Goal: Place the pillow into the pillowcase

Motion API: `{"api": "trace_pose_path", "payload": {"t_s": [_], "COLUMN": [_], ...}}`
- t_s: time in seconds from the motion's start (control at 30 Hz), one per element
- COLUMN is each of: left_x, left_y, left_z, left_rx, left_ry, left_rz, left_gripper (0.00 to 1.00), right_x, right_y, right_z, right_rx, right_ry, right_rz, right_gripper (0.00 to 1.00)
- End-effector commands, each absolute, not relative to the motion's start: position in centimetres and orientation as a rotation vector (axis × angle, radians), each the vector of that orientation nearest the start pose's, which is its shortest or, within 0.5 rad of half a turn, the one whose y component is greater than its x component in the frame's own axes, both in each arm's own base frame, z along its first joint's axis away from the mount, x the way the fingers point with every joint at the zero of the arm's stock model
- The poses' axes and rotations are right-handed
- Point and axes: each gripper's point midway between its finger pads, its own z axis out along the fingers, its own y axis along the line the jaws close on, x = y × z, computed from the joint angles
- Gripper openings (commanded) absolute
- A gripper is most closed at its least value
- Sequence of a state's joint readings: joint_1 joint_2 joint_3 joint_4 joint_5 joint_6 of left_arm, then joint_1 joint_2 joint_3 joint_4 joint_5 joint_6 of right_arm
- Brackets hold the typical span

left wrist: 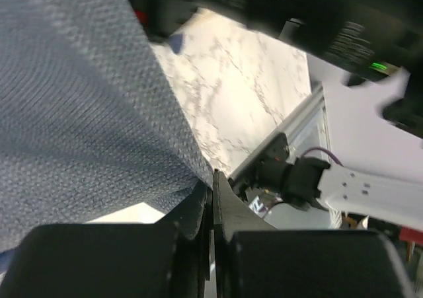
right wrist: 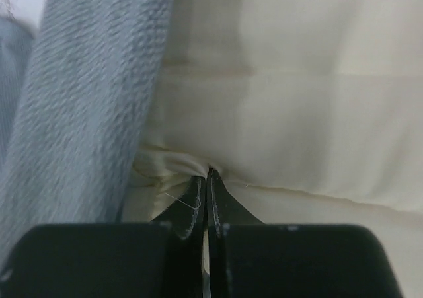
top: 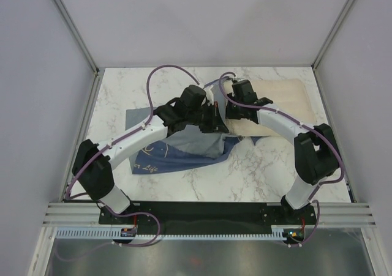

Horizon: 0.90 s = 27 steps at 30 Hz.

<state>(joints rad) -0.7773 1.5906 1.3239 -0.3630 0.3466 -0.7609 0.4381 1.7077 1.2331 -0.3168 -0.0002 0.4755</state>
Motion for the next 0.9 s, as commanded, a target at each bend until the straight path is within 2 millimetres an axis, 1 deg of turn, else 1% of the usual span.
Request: {"api": "trace_pose_path", "payload": {"t_s": [0.0,0.03,0.07,0.1,0.13,0.17,0.2,0.23,0.27,0.3,0.33,0.37,0.43,0.47,0.53,0.57,0.6,0.63,0.67,0.7,0.73,0.8,0.87], "left_x": [17.5,17.6,17.9,18.4,19.0,20.5,21.4,23.2,24.3,25.6,27.1,27.4,28.2,28.2,28.4,28.5,29.1,29.0,29.2,29.1,29.6,29.7,30.1], "left_y": [-40.4,-40.4,-40.2,-40.0,-39.7,-39.0,-38.7,-37.5,-37.2,-36.9,-36.1,-35.8,-36.1,-36.0,-36.1,-35.9,-34.3,-34.2,-33.6,-32.8,-31.9,-31.2,-30.5], "left_z": [30.0,31.2,31.6,32.2,32.2,31.9,32.0,30.8,29.4,30.0,29.5,29.0,29.0,28.9,28.6,28.4,26.9,27.2,26.9,26.3,26.3,25.9,25.9], "left_rx": [0.620,0.595,0.580,0.563,0.537,0.489,0.471,0.413,0.387,0.373,0.348,0.342,0.367,0.374,0.390,0.390,0.338,0.343,0.331,0.316,0.289,0.275,0.248], "left_ry": [2.277,2.243,2.226,2.207,2.219,2.231,2.231,2.275,2.320,2.307,2.311,2.340,2.332,2.343,2.347,2.350,2.386,2.374,2.380,2.402,2.395,2.414,2.411], "left_rz": [-1.560,-1.578,-1.574,-1.566,-1.555,-1.532,-1.512,-1.419,-1.352,-1.306,-1.226,-1.195,-1.181,-1.172,-1.156,-1.141,-1.002,-1.002,-0.958,-0.910,-0.841,-0.786,-0.734], "left_gripper": [0.02,0.02,0.02,0.02,0.02,0.02,0.02,0.02,0.02,0.02,0.02,0.02,0.02,0.07,0.14,0.31,0.54,0.54,0.61,0.63,0.64,0.64,0.64], "right_x": [44.4,44.1,43.8,42.9,42.1,41.4,39.4,38.4,37.1,35.3,34.4,32.9,31.4,30.3,29.2,28.7,28.5,28.5,28.2,28.0,27.8,27.6,27.7], "right_y": [20.1,20.8,21.4,21.7,22.3,23.5,23.4,23.6,23.8,23.7,23.7,23.6,24.0,24.2,24.4,24.0,23.0,23.0,22.7,22.6,22.7,22.6,22.0], "right_z": [11.7,11.3,11.3,10.6,10.5,12.7,11.4,11.8,13.9,13.1,13.7,14.8,15.7,15.9,15.9,15.8,15.6,15.6,15.5,15.4,15.2,15.1,15.3], "right_rx": [0.198,0.182,0.163,0.153,0.133,0.090,0.083,0.065,0.044,0.029,0.026,0.006,-0.024,-0.058,-0.109,-0.111,-0.103,-0.103,-0.109,-0.108,-0.112,-0.107,-0.086], "right_ry": [2.264,2.282,2.282,2.300,2.304,2.245,2.281,2.279,2.240,2.263,2.253,2.229,2.214,2.223,2.236,2.244,2.243,2.243,2.249,2.254,2.260,2.264,2.251], "right_rz": [0.382,0.425,0.467,0.502,0.559,0.677,0.720,0.751,0.804,0.819,0.848,0.888,0.939,0.964,0.965,0.956,0.896,0.895,0.888,0.886,0.893,0.896,0.864], "right_gripper": [0.00,0.00,0.00,0.00,0.00,0.00,0.00,0.00,0.00,0.00,0.00,0.00,0.00,0.00,0.00,0.00,0.09,0.09,0.11,0.14,0.15,0.18,0.19]}}
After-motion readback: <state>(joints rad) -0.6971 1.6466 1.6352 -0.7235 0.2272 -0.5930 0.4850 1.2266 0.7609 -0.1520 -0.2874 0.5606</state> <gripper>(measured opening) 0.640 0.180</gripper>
